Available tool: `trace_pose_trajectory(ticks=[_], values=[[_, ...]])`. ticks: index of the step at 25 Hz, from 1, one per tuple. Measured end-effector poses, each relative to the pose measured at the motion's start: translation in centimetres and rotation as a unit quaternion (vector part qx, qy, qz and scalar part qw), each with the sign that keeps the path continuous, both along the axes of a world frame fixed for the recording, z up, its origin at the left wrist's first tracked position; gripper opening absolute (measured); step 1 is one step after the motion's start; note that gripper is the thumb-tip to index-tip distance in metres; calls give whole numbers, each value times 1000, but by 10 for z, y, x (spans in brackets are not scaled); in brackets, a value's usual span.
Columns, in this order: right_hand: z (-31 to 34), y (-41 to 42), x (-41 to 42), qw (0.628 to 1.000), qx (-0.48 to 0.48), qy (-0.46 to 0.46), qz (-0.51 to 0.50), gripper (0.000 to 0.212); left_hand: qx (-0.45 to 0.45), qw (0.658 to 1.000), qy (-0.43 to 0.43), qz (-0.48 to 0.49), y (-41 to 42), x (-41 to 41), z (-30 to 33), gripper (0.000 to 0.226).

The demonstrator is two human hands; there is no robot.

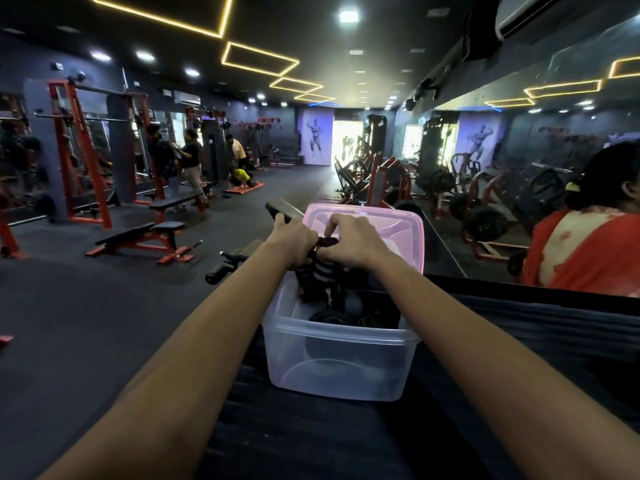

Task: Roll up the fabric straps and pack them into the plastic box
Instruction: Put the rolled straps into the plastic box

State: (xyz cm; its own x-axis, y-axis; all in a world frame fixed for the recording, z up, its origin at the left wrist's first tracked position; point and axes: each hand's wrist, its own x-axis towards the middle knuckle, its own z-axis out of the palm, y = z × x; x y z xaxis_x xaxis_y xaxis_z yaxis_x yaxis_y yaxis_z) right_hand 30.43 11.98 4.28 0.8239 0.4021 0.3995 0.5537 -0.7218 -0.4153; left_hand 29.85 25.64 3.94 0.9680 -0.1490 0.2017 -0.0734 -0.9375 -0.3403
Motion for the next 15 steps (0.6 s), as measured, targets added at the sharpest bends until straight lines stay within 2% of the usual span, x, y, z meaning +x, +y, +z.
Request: trace_pose_trajectory(ticks=[7, 10, 15], values=[[-2, -2, 0, 995, -66, 31, 71, 21, -37, 999, 15, -25, 4, 2, 0, 32], [0, -1, -1, 993, -80, 44, 79, 26, -50, 998, 20, -19, 4, 3, -1, 29], [-5, 8, 4, 985, -145, 52, 80, 16, -86, 996, 4, -8, 8, 7, -4, 24]])
